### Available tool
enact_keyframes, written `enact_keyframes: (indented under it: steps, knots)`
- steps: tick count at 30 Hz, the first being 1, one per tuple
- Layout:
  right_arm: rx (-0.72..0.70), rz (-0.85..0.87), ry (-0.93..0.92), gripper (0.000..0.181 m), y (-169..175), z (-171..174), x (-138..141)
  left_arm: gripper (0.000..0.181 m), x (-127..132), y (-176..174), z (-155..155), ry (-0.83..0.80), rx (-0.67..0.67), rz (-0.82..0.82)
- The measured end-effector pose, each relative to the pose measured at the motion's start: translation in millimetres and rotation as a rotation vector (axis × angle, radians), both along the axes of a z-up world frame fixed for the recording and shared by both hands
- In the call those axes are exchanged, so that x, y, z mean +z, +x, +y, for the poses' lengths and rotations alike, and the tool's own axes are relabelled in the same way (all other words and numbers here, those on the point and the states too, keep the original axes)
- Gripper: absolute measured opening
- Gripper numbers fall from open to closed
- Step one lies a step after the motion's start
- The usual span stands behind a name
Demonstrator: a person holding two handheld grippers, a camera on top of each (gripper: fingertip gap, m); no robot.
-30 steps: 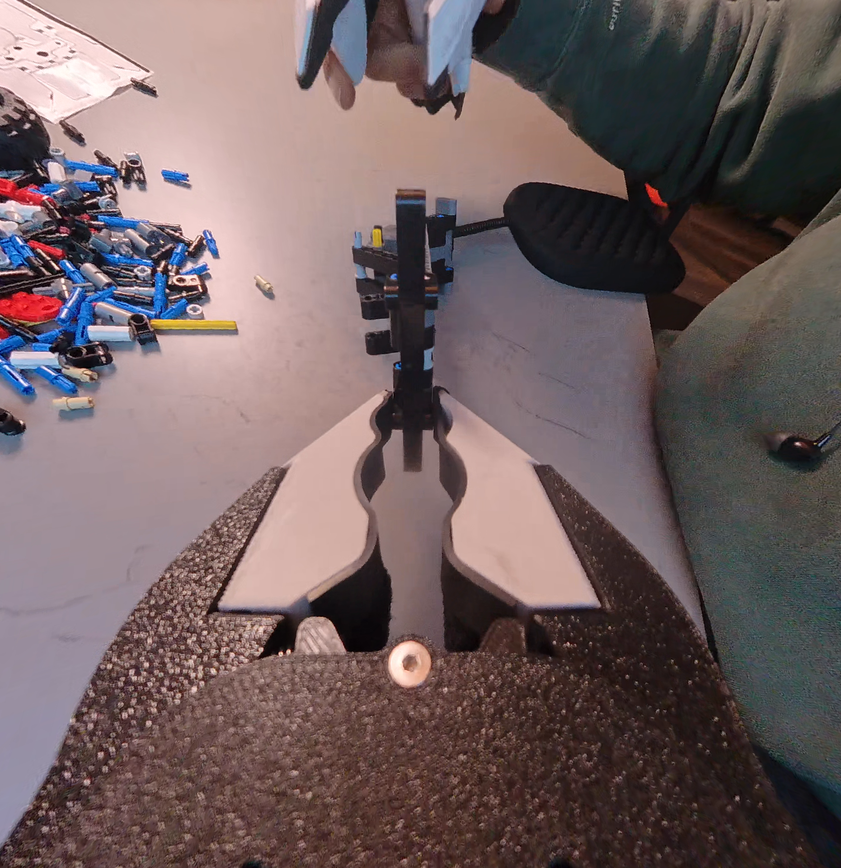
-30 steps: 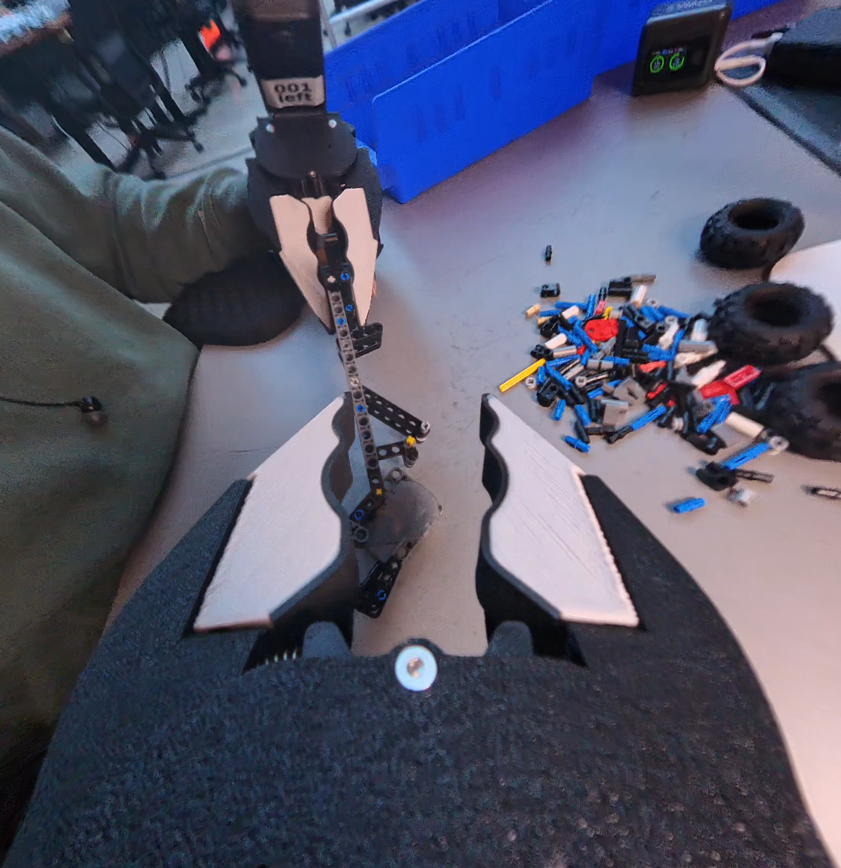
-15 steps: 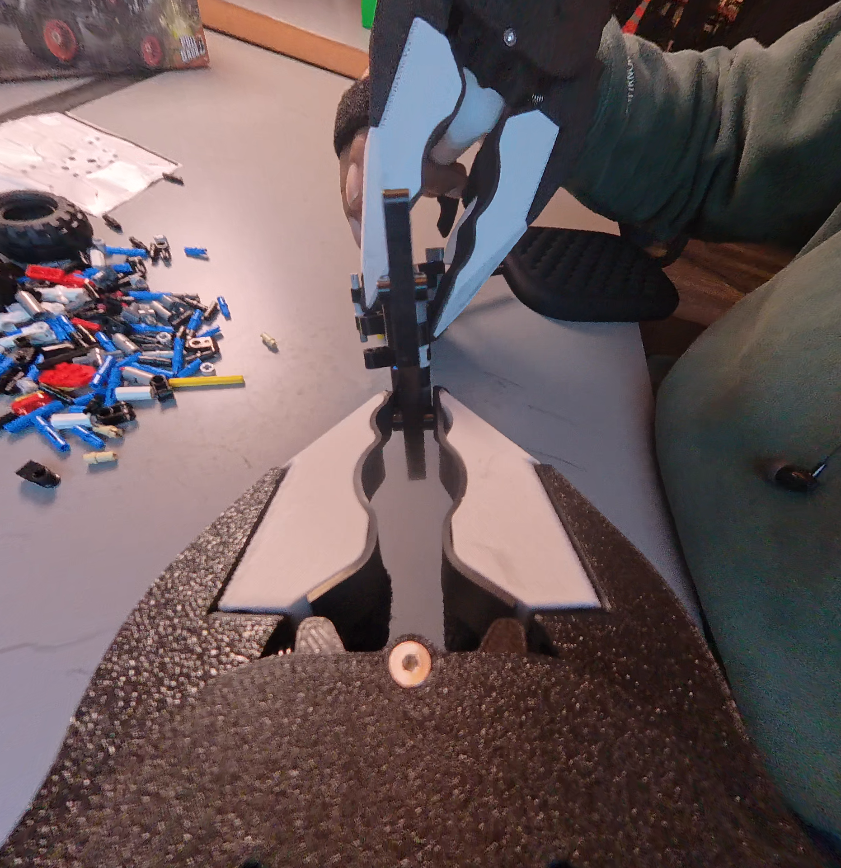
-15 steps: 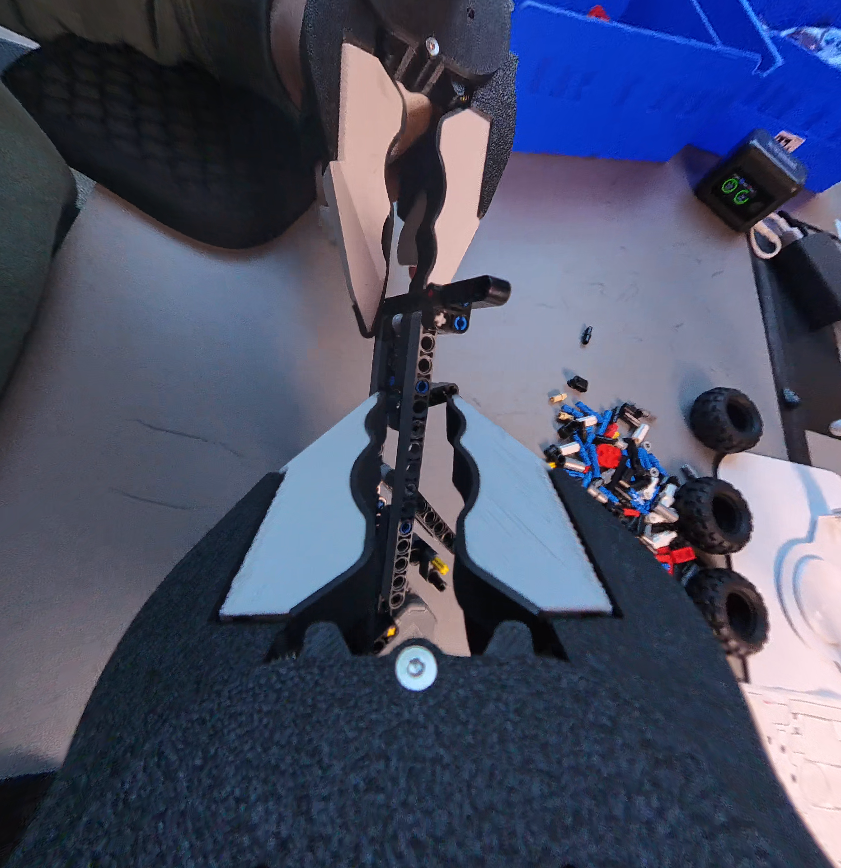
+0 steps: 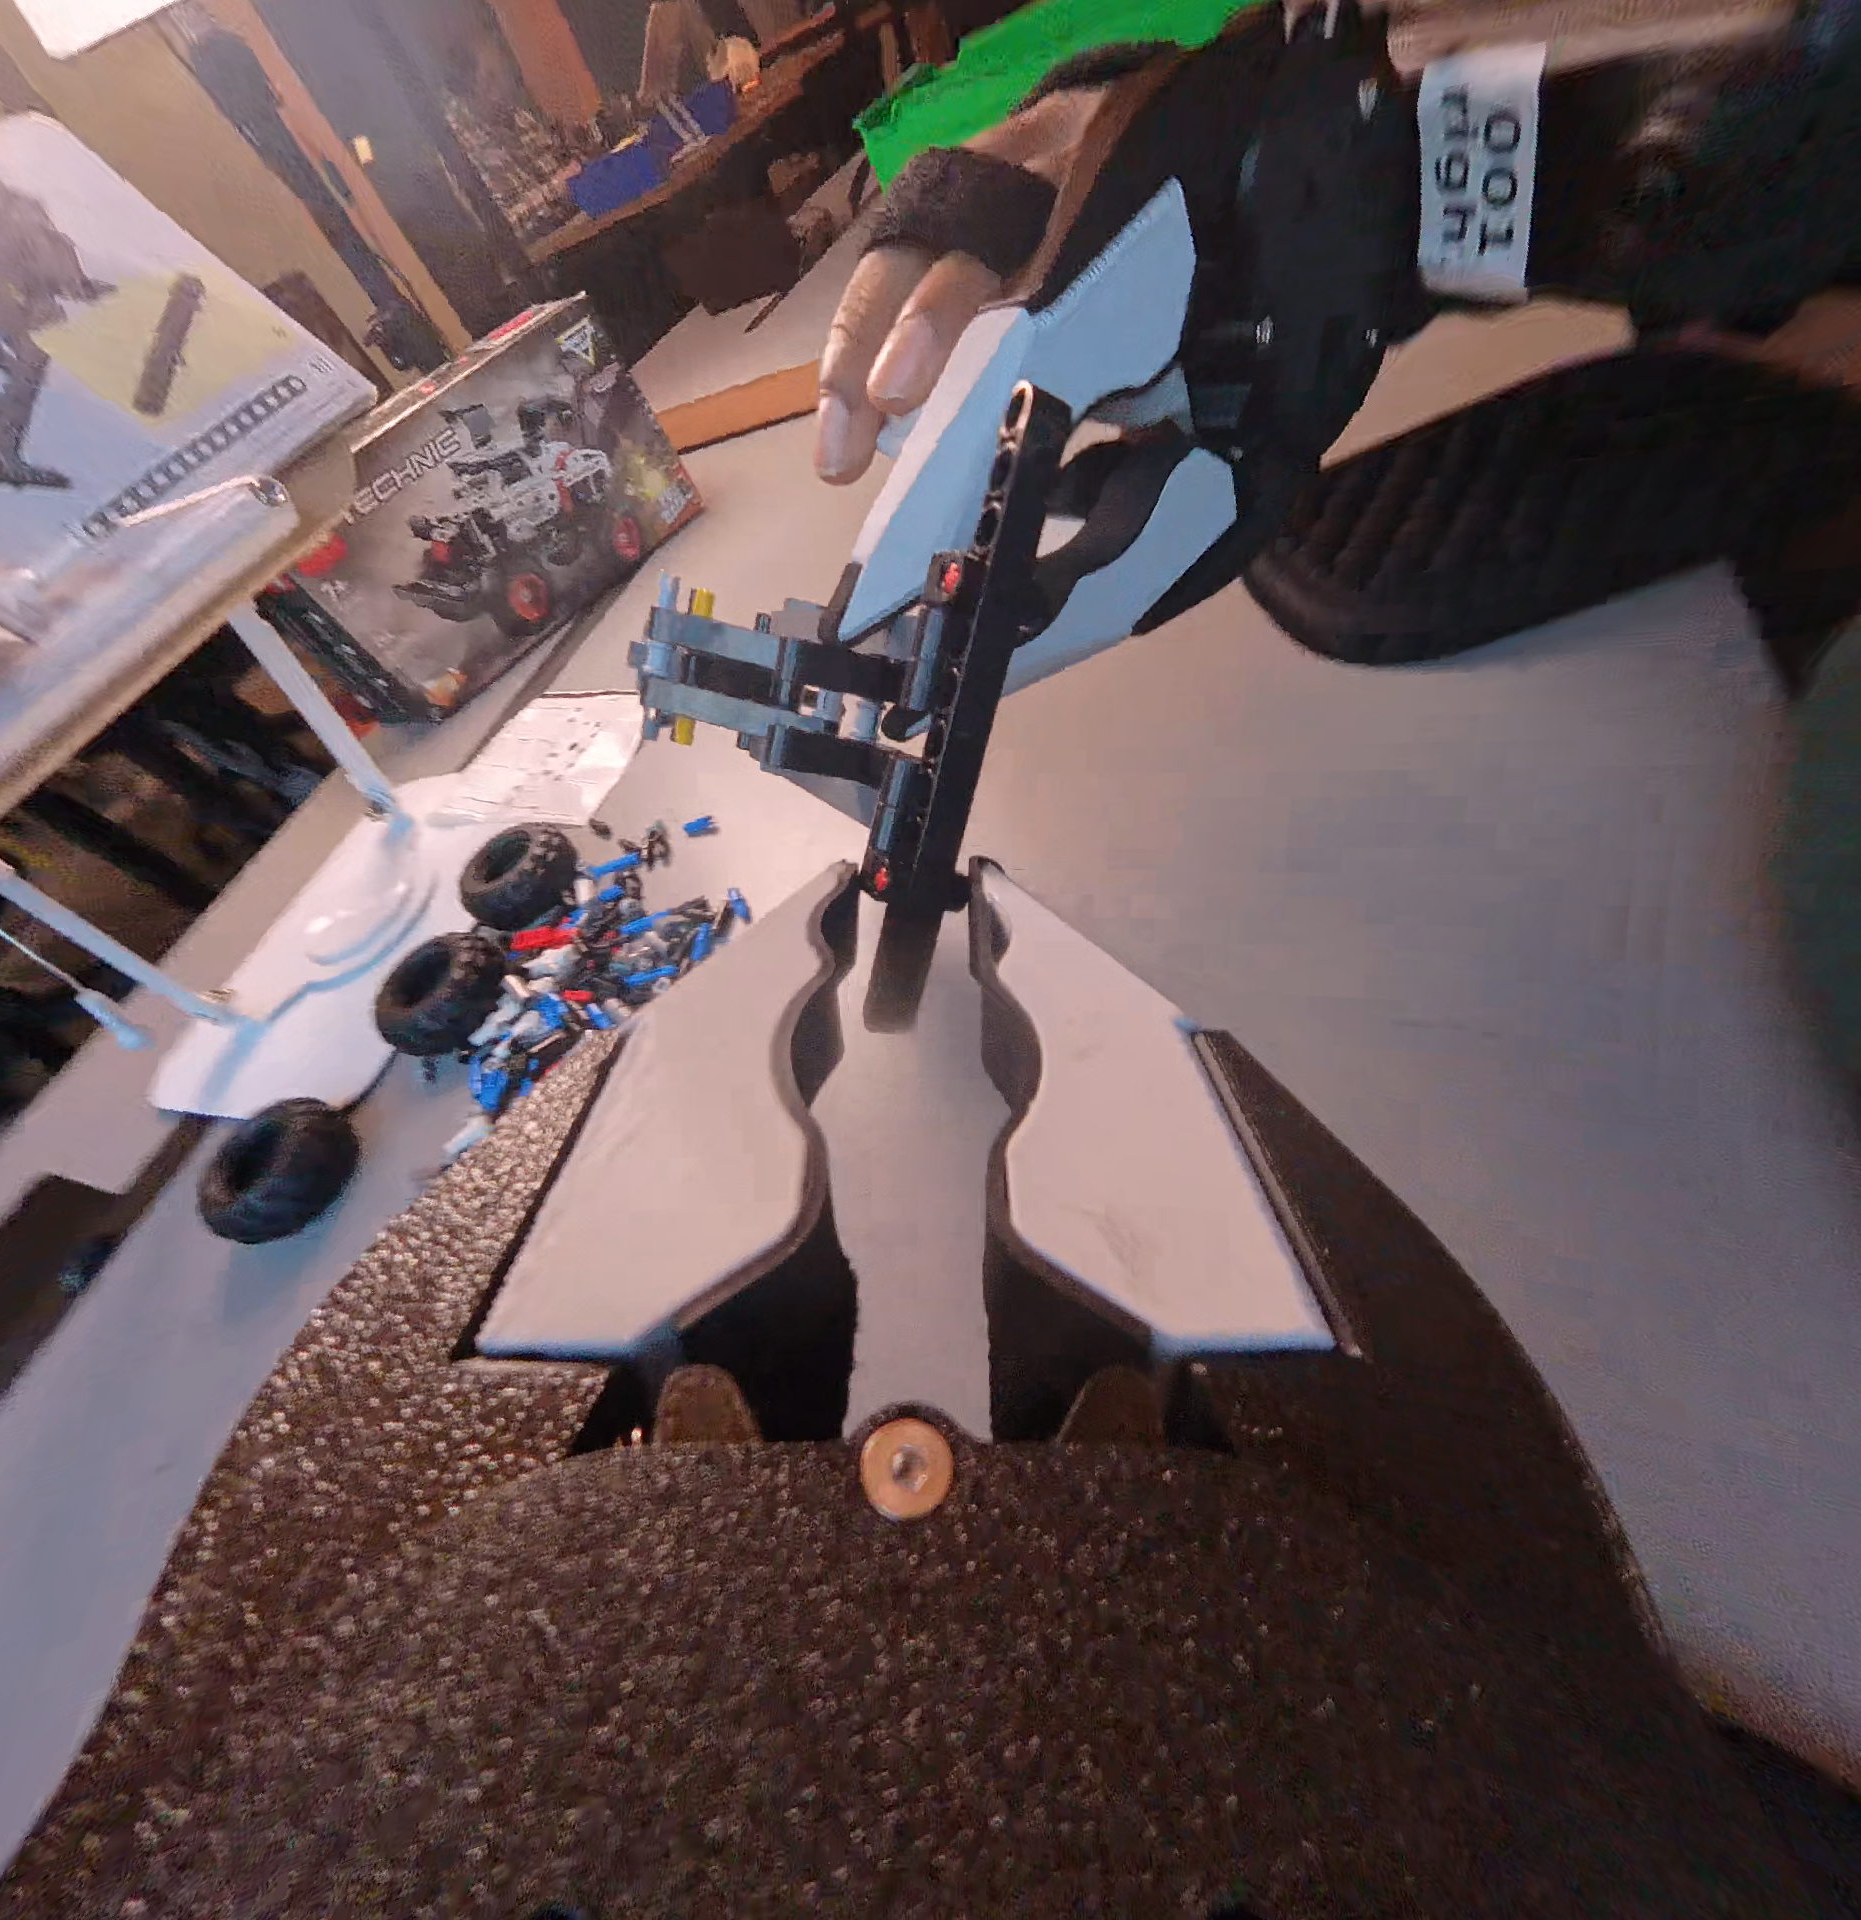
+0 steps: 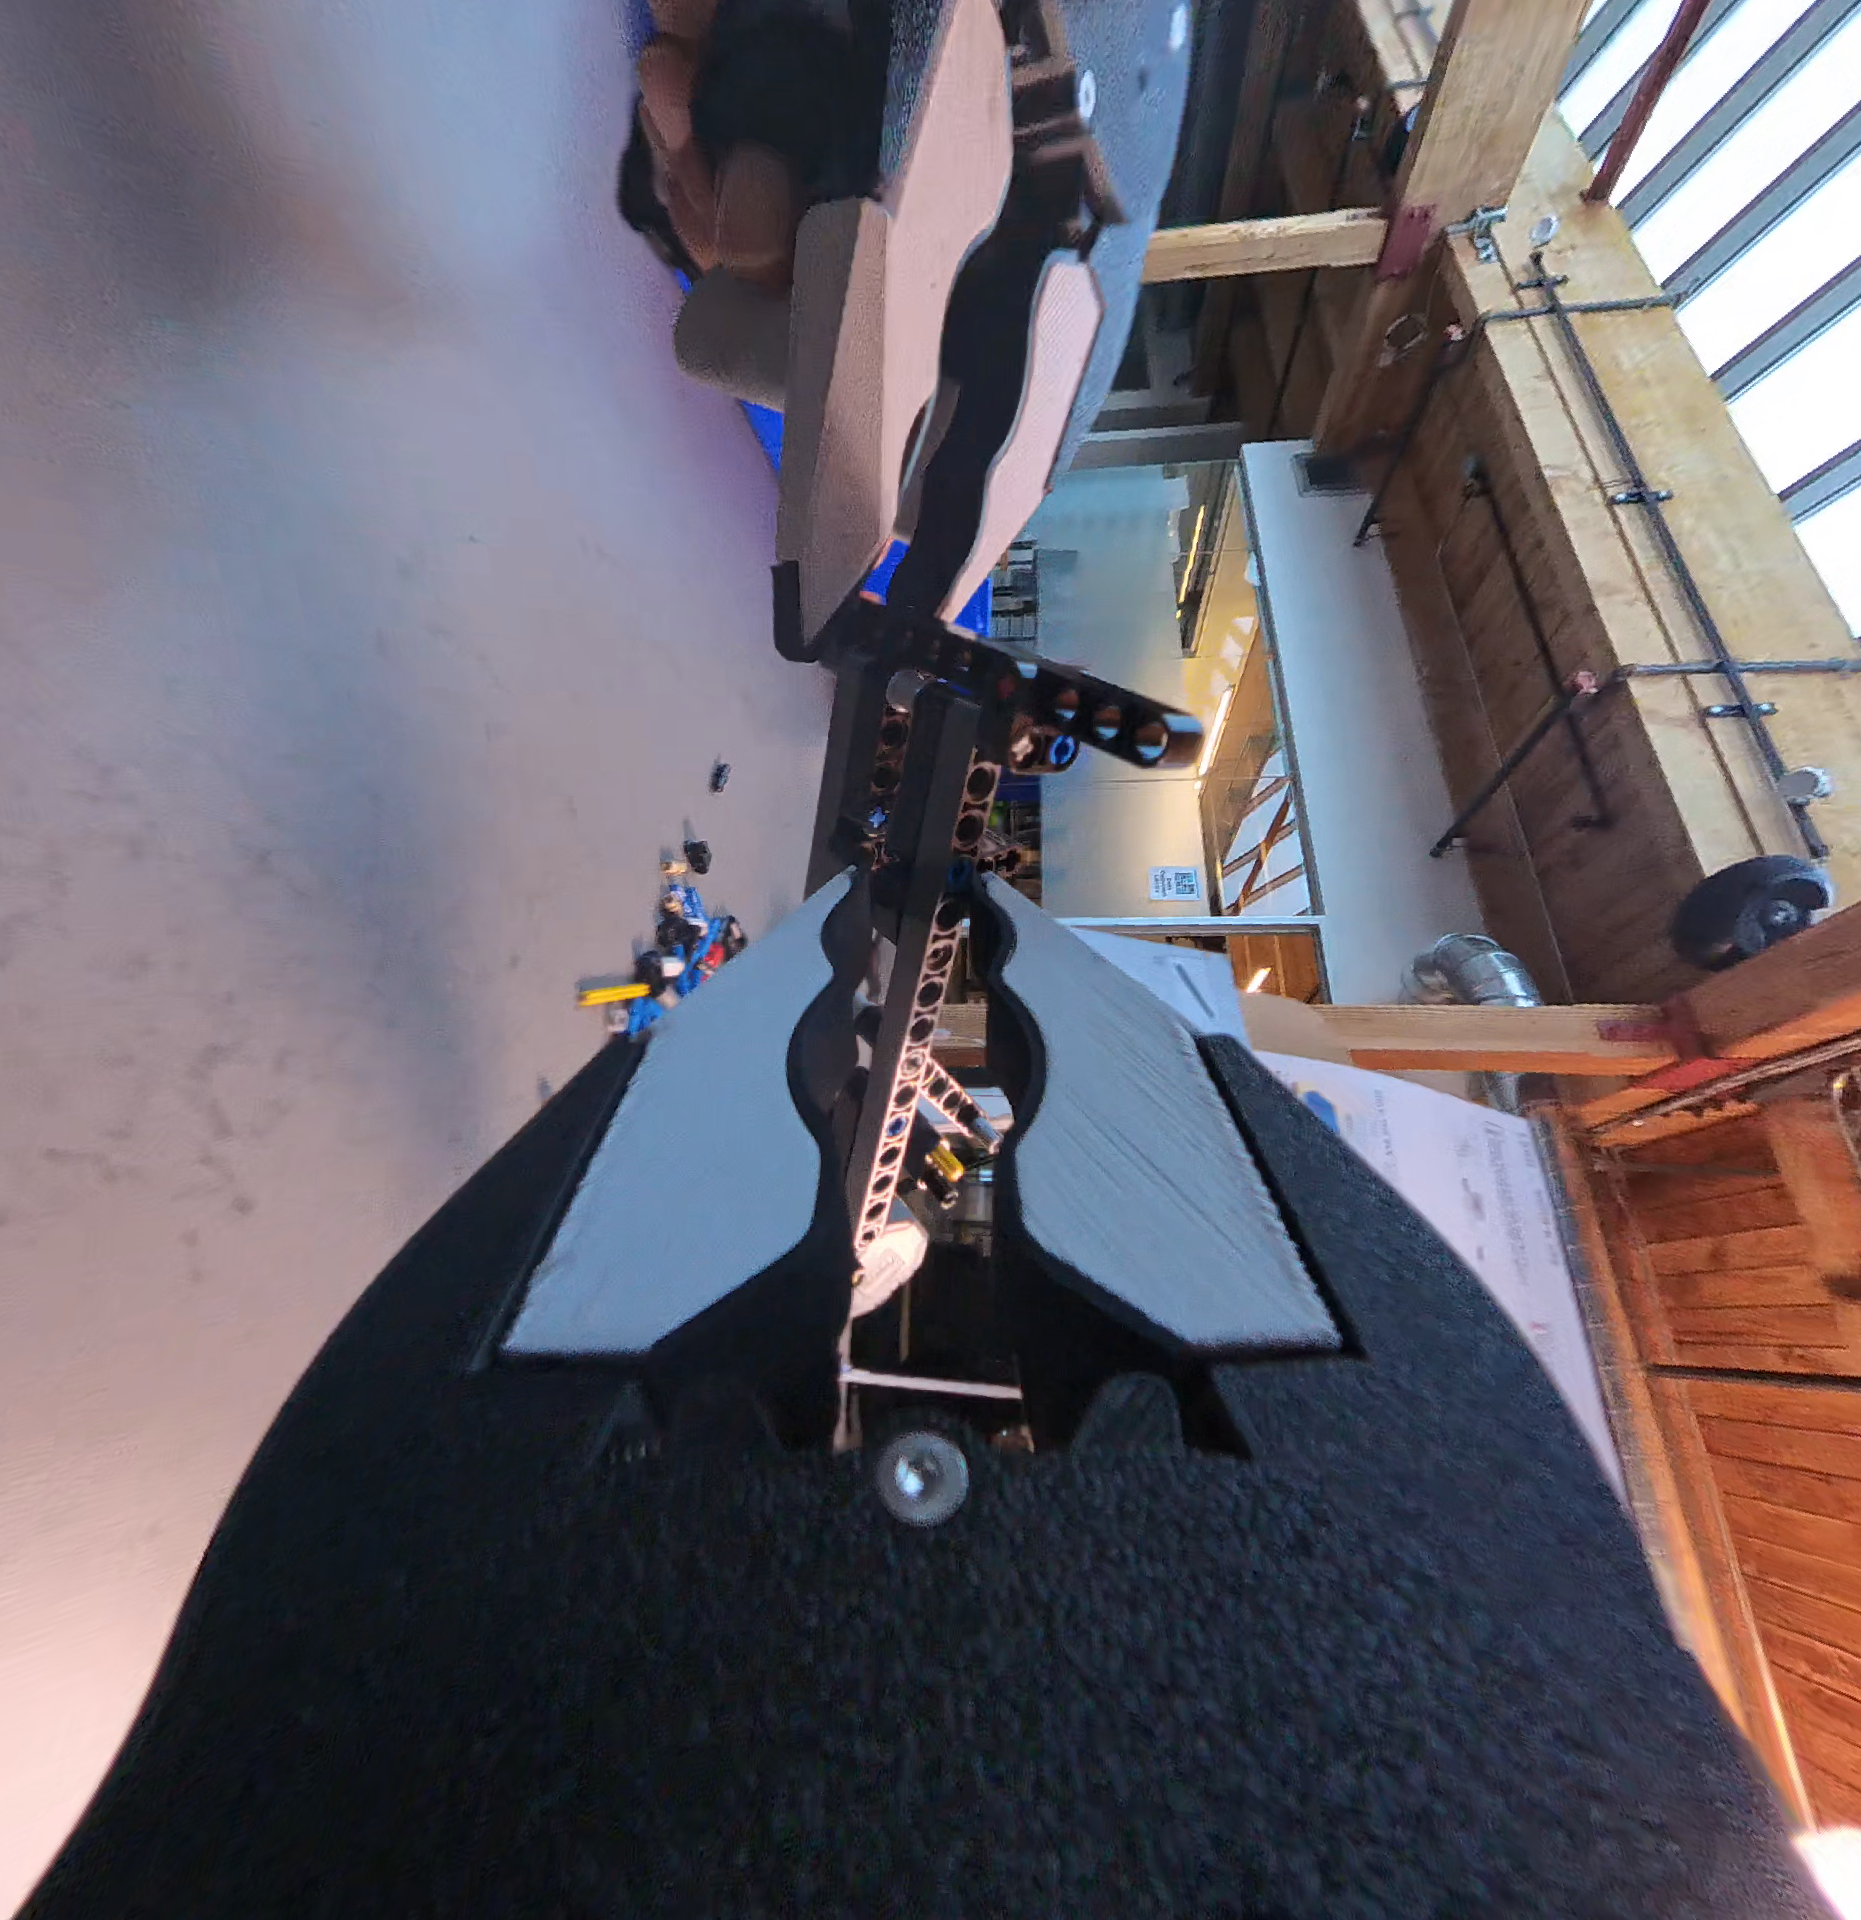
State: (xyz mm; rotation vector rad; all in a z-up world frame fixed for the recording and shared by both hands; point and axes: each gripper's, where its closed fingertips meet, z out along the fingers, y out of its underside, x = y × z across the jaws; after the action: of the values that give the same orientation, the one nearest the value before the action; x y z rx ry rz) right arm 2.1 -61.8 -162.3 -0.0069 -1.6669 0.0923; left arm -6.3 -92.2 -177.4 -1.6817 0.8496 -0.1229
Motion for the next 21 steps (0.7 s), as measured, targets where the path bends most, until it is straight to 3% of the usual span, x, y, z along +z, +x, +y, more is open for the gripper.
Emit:
enact_keyframes:
  steps: [6,11,15,18,21]
  knots:
    - [-0.042,-0.094,-0.09,0.016,25,-3,-44,0.019,-31,18,-5,0.044,-0.022,0.285]
    - [-0.071,-0.188,-0.176,0.017,46,-9,-65,0.02,-48,34,-8,0.028,-0.076,0.361]
    - [-0.086,-0.326,-0.318,0.024,62,-15,-81,0.021,-74,43,-14,-0.08,-0.142,0.383]
    - [-0.096,-0.384,-0.503,0.03,69,-15,-76,0.031,-89,46,-19,-0.179,-0.179,0.352]
    - [-0.089,-0.347,-0.742,0.034,70,-6,-49,0.049,-91,45,-23,-0.301,-0.194,0.215]
